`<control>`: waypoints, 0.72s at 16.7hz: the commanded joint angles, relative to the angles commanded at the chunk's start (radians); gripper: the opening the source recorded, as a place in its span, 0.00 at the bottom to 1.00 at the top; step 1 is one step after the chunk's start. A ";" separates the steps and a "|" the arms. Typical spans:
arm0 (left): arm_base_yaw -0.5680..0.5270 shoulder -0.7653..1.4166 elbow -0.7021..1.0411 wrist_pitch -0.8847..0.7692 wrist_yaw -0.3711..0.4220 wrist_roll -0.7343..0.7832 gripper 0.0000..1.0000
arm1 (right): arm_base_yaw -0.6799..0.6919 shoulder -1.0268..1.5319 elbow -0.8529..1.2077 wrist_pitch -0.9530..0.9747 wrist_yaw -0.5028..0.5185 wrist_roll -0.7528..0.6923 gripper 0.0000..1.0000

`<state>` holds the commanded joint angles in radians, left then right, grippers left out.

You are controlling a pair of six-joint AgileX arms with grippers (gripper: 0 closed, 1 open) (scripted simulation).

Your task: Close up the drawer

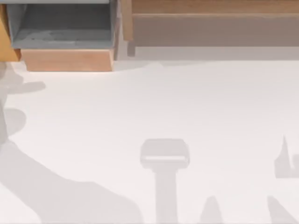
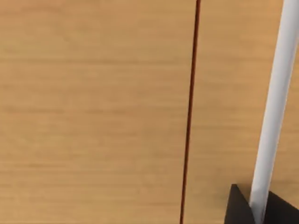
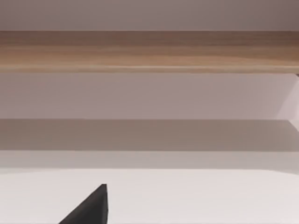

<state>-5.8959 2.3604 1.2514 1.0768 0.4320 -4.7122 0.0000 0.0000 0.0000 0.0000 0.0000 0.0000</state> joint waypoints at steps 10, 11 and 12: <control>0.000 0.000 0.000 0.000 0.000 0.000 0.98 | 0.000 0.000 0.000 0.000 0.000 0.000 1.00; 0.000 0.000 0.000 0.000 0.000 0.000 1.00 | 0.000 0.000 0.000 0.000 0.000 0.000 1.00; 0.000 0.000 0.000 0.000 0.000 0.000 1.00 | 0.000 0.000 0.000 0.000 0.000 0.000 1.00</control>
<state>-5.8959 2.3604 1.2514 1.0768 0.4320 -4.7122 0.0000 0.0000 0.0000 0.0000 0.0000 0.0000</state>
